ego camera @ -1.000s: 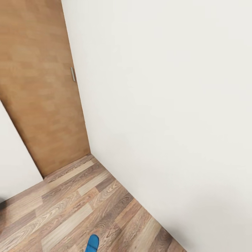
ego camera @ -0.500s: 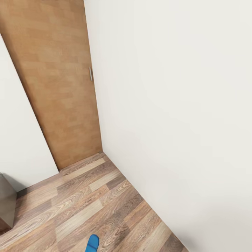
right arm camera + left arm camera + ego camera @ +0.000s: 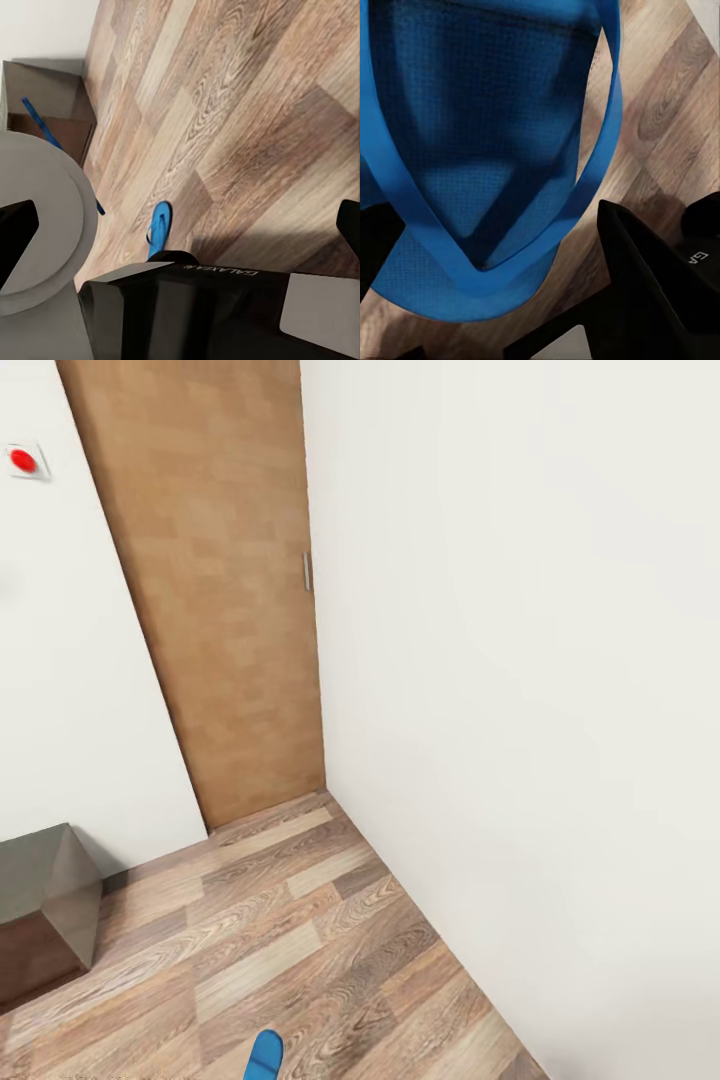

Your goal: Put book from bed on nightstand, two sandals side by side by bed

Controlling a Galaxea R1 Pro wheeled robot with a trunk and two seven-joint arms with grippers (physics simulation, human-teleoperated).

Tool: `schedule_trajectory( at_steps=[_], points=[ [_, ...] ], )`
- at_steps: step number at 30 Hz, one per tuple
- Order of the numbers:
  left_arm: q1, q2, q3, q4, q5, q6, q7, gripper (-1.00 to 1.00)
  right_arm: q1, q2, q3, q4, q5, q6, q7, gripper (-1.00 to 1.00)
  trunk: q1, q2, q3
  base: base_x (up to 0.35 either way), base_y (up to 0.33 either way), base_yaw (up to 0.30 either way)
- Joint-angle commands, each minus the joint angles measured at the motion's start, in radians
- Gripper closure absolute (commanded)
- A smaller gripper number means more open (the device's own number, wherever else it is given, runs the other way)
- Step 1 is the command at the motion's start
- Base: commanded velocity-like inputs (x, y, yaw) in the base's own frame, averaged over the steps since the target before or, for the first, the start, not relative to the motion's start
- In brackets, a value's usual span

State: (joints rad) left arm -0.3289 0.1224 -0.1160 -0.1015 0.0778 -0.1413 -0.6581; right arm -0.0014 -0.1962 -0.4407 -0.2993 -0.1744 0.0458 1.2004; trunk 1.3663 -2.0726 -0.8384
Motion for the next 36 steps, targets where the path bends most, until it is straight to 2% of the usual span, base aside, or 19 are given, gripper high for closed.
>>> schedule_trajectory(
  at_steps=[1,36],
  points=[
    [-0.001,0.0,-0.008,0.001,0.007,-0.006,0.002,1.0,0.0,0.0,-0.001,0.0,-0.004,0.005,0.004,-1.0,0.0,0.0,-0.001,0.0,0.0,0.251],
    [-0.001,-0.006,-0.008,0.002,0.007,-0.006,0.002,1.0,0.0,0.0,-0.001,0.0,-0.004,0.005,0.004,-1.0,0.0,0.0,-0.001,0.0,0.0,0.284]
  ],
)
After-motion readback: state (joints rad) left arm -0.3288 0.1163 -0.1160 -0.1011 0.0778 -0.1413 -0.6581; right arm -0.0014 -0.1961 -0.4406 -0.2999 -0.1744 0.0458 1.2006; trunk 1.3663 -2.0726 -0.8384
